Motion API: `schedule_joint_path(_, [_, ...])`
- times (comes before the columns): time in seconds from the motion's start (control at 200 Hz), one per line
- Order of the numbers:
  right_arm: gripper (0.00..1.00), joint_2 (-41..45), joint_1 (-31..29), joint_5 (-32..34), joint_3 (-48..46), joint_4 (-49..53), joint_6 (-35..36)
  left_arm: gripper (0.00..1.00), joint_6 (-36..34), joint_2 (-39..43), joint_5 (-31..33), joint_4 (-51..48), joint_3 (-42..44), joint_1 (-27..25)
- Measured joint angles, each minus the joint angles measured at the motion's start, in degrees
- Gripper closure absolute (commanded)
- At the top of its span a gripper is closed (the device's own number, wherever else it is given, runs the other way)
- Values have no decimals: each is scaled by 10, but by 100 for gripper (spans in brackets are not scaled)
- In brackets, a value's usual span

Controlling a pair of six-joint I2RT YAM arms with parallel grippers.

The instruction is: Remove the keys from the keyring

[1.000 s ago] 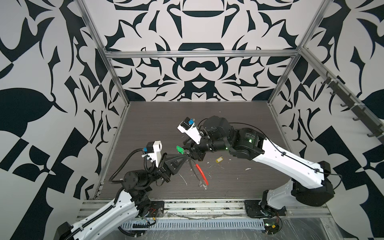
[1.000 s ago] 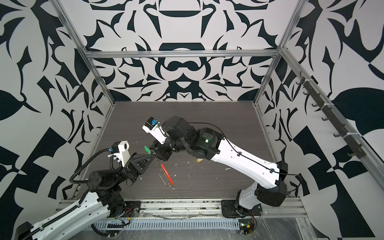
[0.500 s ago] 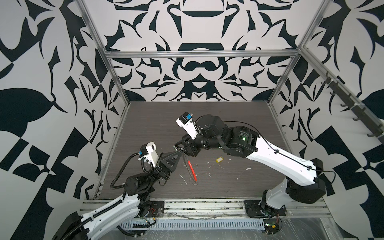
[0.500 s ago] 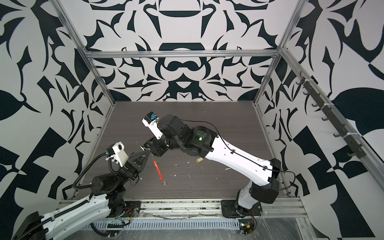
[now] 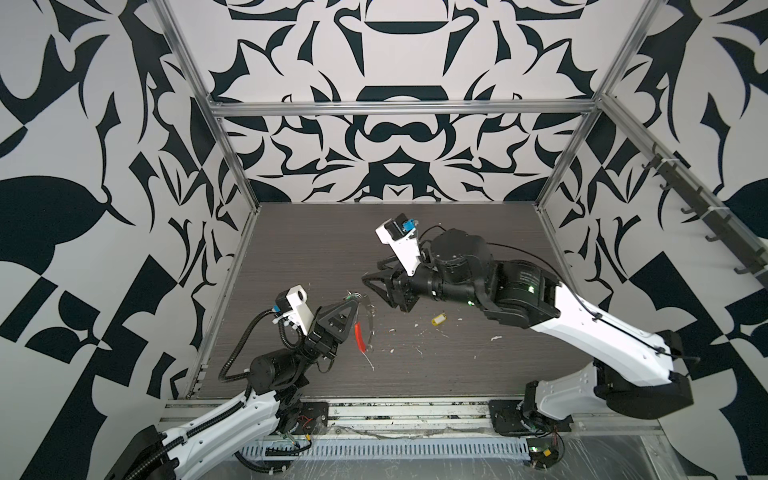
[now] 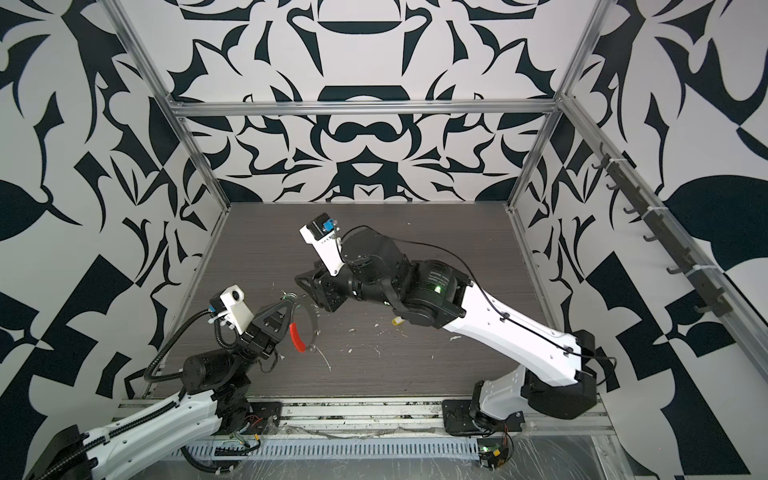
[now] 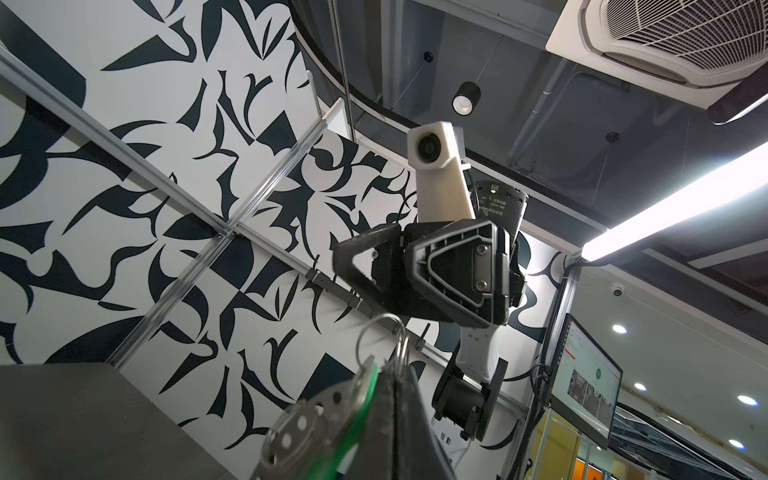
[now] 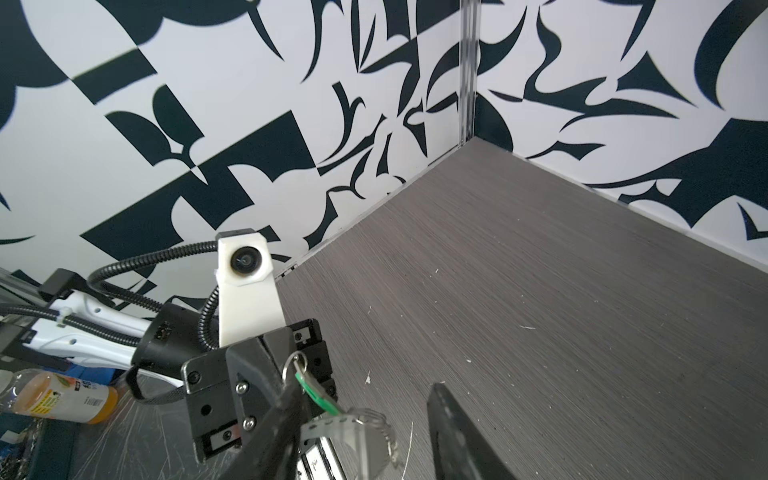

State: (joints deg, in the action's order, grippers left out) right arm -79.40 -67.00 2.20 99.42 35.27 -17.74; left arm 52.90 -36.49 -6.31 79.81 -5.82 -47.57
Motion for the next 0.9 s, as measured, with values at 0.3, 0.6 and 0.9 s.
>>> schedule_joint_path(0.3, [56, 28, 0, -91, -33, -33, 18, 100, -2, 3, 1, -14, 5, 0])
schedule_joint_path(0.6, [53, -10, 0, -137, -34, -27, 25, 100, -4, 10, 1, -21, 5, 0])
schedule_joint_path(0.9, [71, -27, 0, -163, -36, -24, 25, 100, -4, 14, 1, -21, 5, 0])
